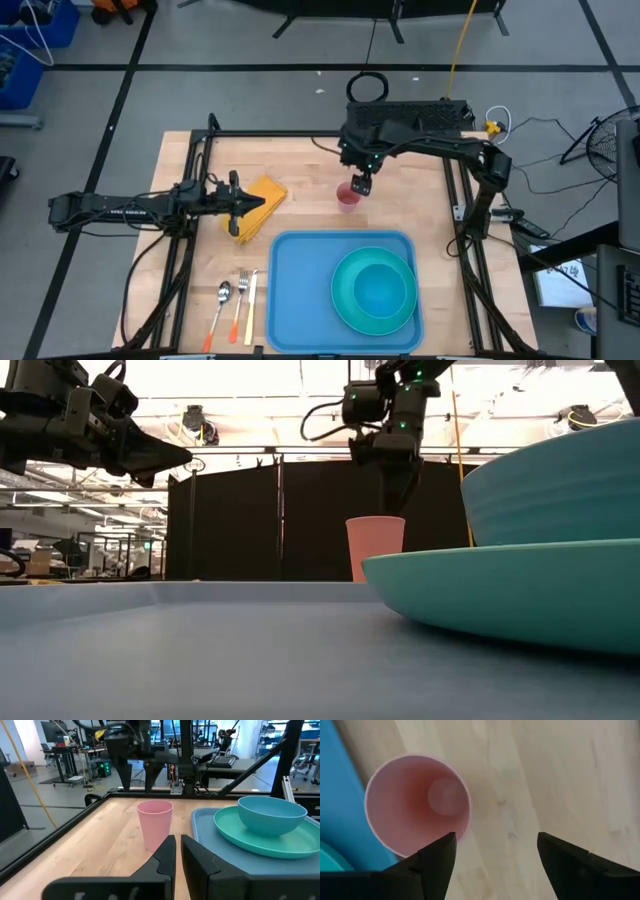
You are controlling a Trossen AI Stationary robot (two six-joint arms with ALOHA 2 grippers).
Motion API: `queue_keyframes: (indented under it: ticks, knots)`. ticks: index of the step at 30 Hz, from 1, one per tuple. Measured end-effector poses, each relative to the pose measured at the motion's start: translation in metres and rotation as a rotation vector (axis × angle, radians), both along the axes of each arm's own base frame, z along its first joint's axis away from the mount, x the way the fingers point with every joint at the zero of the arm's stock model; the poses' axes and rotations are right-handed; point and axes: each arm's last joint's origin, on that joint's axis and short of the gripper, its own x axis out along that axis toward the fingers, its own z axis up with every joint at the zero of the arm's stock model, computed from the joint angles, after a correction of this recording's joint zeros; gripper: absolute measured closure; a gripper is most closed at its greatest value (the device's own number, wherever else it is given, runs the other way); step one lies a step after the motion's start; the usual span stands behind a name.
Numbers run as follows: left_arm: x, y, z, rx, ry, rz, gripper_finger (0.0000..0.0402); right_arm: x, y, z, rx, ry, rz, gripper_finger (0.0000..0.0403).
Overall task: Set up tray
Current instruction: Put the pink cup on the blue serving tray to the top left of the green plate
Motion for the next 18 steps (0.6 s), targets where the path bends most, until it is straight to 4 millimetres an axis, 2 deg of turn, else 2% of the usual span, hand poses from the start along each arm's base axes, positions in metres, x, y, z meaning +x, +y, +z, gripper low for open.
queue_keyframes:
  ticks: [8,18]
  knots:
    - [0.000,0.000,0.000,0.000,0.001,0.000,0.0371,0.013,0.007,-0.008,-0.001,-0.039,0.102,0.0135]
    - [0.000,0.000,0.000,0.007,0.001,0.000,0.0371,0.019,0.000,-0.019,0.010,-0.089,0.127,0.0135]
